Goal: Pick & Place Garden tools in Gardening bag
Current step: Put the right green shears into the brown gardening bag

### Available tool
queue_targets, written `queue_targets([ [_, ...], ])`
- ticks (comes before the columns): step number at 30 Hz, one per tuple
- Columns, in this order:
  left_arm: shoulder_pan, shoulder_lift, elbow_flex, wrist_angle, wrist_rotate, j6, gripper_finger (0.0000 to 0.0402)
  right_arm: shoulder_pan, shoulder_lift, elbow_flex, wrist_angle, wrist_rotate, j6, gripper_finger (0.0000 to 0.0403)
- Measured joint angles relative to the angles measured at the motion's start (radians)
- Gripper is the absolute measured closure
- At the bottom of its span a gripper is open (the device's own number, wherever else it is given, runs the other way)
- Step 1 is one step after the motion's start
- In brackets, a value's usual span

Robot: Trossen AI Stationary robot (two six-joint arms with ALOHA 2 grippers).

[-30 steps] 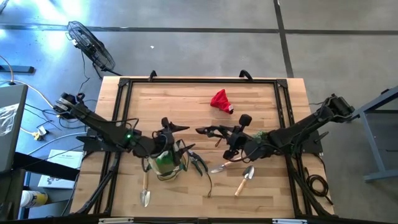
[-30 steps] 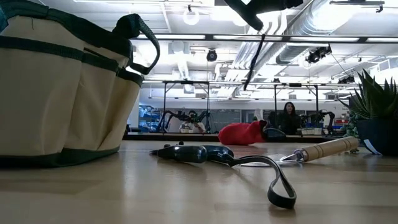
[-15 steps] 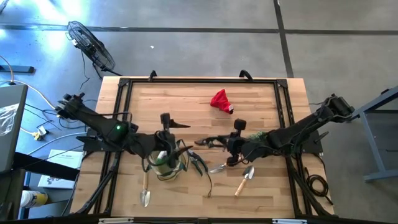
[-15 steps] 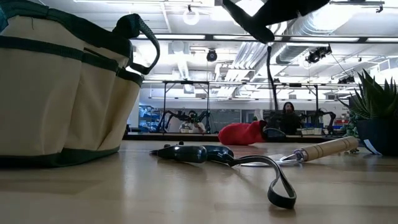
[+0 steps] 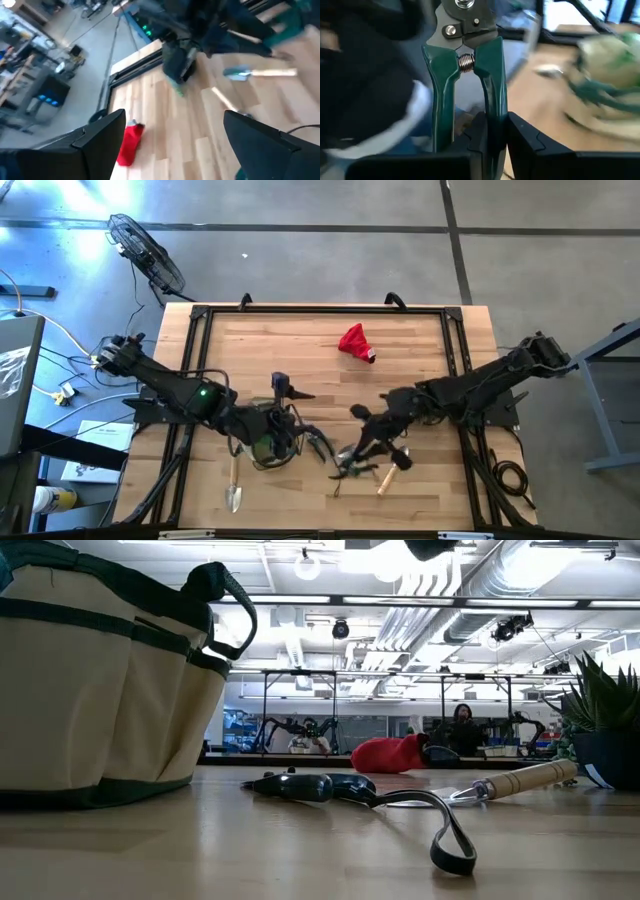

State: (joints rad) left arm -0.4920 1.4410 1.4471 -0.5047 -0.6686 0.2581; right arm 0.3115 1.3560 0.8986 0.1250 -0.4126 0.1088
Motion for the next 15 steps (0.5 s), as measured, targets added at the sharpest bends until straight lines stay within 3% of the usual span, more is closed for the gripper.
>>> queue_targets([
  [2,-0.002,0.0,0.0,0.013,0.066,0.003,0.0073,-0.006,0.0,0.0,0.052,-0.06,0.002,0.0365],
  [5,0.0,0.0,0.0,0.061,0.267,0.002,0.0073,-0.012,0.0,0.0,0.134,-0.153,0.003,0.0365],
  [8,0.001,0.001,-0.001,0.18,0.407,0.004,0.0073,-0.016,0.0,0.001,0.165,-0.158,0.0,0.0365],
  [15,0.001,0.001,-0.001,0.397,0.394,0.022,0.0073,-0.027,0.0,0.001,0.174,-0.143,0.0,0.0365],
])
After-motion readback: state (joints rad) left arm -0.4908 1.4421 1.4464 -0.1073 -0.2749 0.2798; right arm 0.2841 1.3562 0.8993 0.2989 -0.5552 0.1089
